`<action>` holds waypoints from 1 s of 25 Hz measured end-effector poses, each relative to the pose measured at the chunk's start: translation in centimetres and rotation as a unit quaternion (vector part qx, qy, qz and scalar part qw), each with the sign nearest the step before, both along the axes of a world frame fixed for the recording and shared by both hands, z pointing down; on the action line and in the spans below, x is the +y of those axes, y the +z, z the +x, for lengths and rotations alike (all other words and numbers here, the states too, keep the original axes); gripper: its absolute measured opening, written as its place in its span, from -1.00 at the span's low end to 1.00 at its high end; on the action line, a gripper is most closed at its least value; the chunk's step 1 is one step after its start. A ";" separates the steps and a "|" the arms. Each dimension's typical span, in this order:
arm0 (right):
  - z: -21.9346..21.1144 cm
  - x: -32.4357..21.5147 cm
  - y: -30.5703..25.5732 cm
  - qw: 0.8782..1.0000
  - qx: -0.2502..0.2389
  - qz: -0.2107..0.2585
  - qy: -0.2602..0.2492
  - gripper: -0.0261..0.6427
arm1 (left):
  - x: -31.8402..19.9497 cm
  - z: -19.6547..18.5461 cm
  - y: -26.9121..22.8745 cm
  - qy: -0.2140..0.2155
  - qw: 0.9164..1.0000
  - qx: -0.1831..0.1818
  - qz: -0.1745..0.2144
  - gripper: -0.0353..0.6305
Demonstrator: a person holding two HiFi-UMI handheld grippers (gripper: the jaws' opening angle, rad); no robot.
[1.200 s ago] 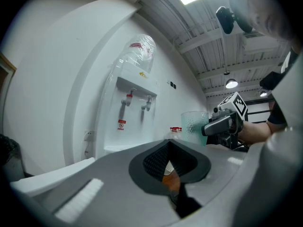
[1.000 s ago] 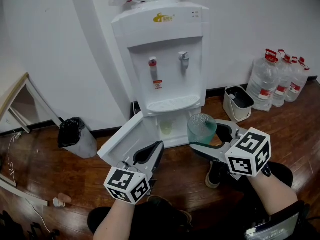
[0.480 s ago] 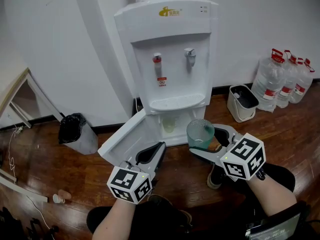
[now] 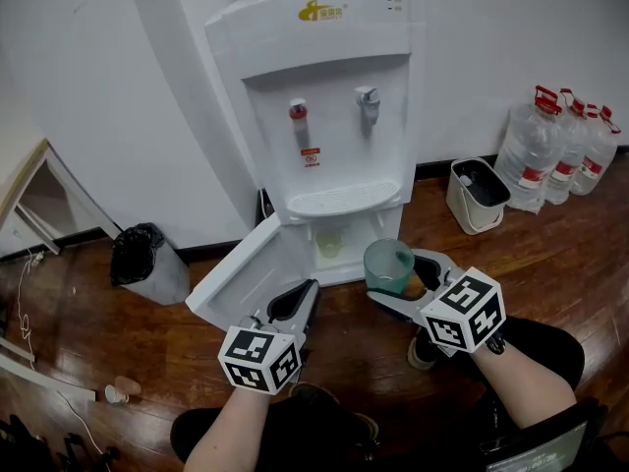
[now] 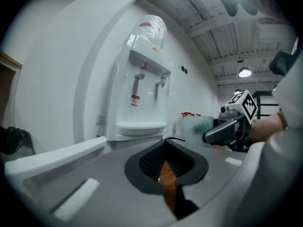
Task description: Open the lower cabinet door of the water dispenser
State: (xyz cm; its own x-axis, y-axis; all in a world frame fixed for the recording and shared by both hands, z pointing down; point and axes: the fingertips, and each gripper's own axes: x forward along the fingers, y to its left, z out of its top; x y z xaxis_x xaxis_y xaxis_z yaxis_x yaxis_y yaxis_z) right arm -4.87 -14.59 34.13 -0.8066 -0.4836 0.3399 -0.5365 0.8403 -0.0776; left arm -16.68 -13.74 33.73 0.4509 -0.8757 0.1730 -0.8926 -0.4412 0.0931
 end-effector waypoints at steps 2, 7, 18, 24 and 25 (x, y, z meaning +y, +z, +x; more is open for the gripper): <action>0.0 -0.6 1.0 1.000 -0.001 -0.003 0.007 0.14 | -0.3 0.0 0.8 -0.003 1.000 -0.002 -0.008 -0.50; -0.3 -2.2 3.6 1.000 0.007 -0.006 0.023 0.14 | -1.3 -0.4 3.5 -0.010 0.999 -0.003 -0.031 -0.52; -1.8 -6.2 11.3 0.998 0.025 -0.020 0.063 0.14 | -3.8 -1.0 11.8 -0.015 0.995 -0.026 -0.094 -0.64; -2.2 -7.9 16.8 0.995 0.043 -0.044 0.084 0.14 | -5.1 -1.5 15.2 -0.024 0.993 -0.039 -0.106 -0.64; -2.2 -8.3 17.6 0.994 0.044 -0.047 0.088 0.14 | -5.4 -1.6 15.7 -0.027 0.993 -0.042 -0.108 -0.64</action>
State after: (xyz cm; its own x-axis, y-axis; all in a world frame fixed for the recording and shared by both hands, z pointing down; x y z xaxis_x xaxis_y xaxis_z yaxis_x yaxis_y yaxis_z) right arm -7.07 -22.90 51.74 -0.6774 -0.5772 0.4560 -0.6828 0.7240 -0.0979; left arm -18.27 -19.13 49.38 0.3800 -0.8369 0.3940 -0.9231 -0.3704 0.1035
